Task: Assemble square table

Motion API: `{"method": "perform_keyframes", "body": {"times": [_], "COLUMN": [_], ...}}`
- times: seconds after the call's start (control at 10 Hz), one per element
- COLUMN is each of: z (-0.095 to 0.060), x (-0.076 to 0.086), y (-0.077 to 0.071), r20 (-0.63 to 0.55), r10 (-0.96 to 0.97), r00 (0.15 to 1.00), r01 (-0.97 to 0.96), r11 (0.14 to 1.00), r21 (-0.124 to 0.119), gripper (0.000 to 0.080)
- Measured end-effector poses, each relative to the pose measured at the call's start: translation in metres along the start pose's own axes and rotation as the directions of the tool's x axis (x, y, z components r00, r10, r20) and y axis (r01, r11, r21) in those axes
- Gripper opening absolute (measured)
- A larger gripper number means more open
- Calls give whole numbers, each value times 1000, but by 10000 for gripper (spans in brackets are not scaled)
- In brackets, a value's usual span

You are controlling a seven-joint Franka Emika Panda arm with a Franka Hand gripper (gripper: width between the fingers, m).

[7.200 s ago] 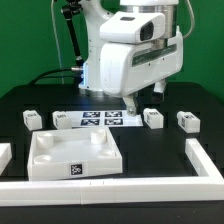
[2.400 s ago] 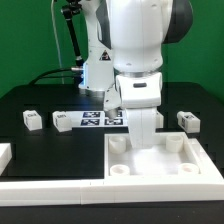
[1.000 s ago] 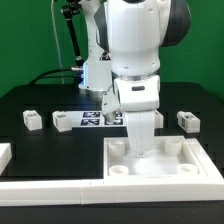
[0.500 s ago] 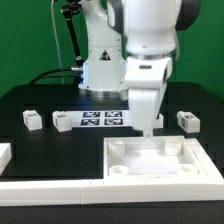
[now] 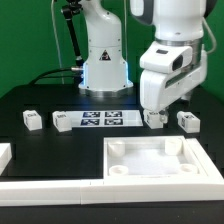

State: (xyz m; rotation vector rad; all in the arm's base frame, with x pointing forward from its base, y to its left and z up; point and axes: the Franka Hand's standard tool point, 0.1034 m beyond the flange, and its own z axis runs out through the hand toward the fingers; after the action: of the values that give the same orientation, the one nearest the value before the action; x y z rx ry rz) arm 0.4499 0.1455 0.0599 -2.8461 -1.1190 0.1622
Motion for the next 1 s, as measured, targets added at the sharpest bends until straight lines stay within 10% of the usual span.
{"method": "perform_keyframes", "body": {"times": [1.0], "z": [11], "x": [16], "y": [-40], "r20": [70], "r10": [434], "r00": [898], "r01": [-435], "r11": [901], "r21": [-1], "gripper": [649]}}
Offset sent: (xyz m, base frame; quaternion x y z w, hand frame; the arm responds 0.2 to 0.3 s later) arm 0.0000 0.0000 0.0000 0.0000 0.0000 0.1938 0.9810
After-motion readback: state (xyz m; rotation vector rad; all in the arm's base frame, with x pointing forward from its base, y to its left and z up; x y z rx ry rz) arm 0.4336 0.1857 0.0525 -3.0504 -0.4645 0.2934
